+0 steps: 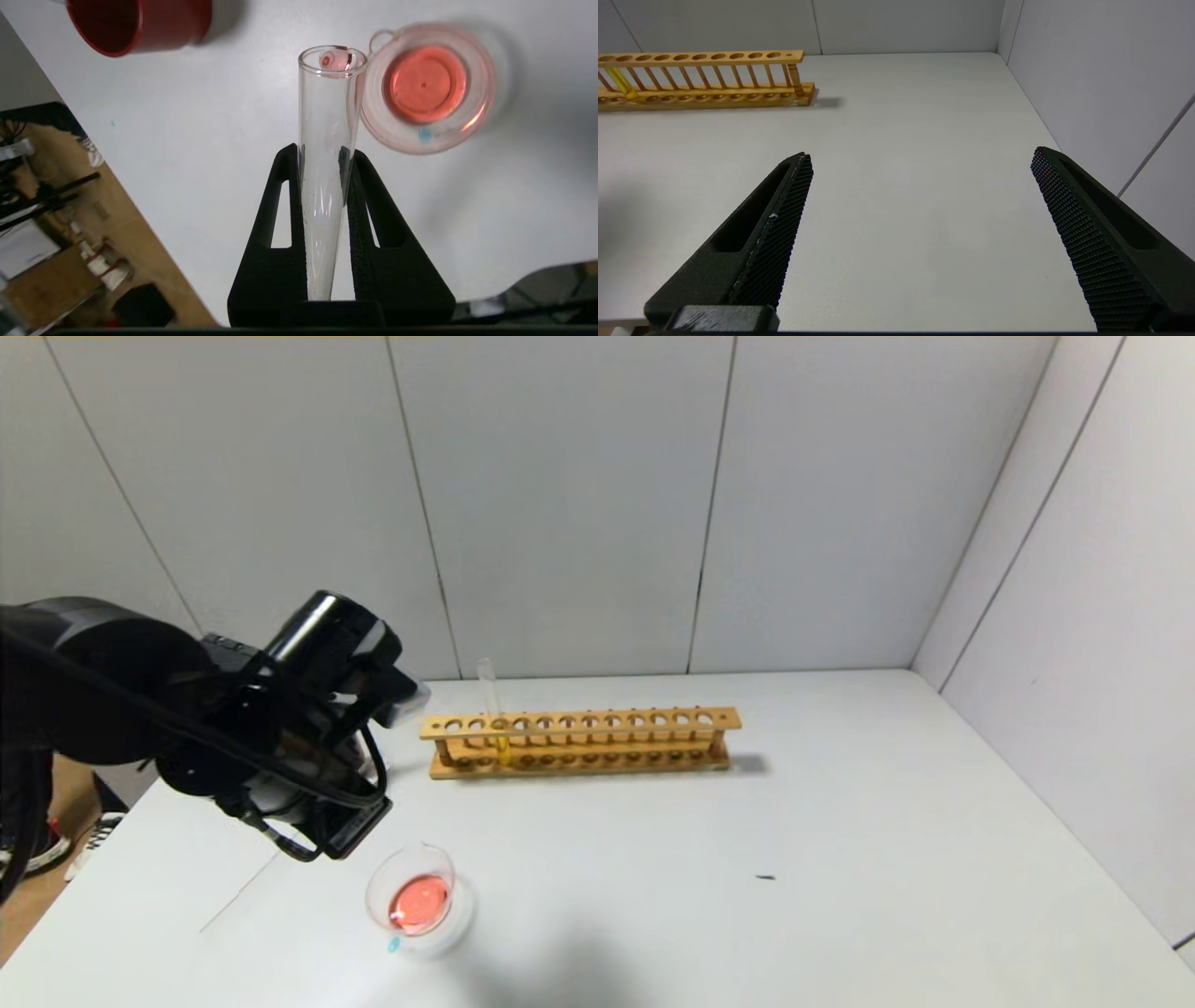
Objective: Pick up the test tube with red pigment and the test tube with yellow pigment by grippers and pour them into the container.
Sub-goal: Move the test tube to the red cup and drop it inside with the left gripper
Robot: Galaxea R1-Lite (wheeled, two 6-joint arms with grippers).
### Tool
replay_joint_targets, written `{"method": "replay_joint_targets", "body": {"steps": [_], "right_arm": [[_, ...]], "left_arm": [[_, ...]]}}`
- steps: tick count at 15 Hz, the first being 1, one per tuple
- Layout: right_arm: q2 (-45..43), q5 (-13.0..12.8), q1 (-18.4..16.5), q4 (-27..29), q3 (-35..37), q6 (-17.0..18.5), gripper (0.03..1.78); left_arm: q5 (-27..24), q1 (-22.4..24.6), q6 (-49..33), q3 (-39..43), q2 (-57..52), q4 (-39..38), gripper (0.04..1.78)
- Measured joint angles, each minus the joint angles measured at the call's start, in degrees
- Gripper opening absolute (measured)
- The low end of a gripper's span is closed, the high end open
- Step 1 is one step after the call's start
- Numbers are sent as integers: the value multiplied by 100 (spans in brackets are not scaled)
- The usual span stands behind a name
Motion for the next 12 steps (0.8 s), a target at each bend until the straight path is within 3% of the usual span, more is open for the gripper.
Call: {"method": "replay_joint_targets", "body": {"steps": [5, 8, 12], "right_arm": [[0, 0, 2, 0, 0, 0, 171], [0, 2, 2, -2, 0, 2, 171], [0, 0, 0, 0, 0, 0, 171]], "left_arm": [[-544, 912, -323, 769, -533, -2406, 31], [-909, 1506, -360, 833, -673, -3191, 31], [-1012, 2022, -546, 848, -591, -4402, 31]]}}
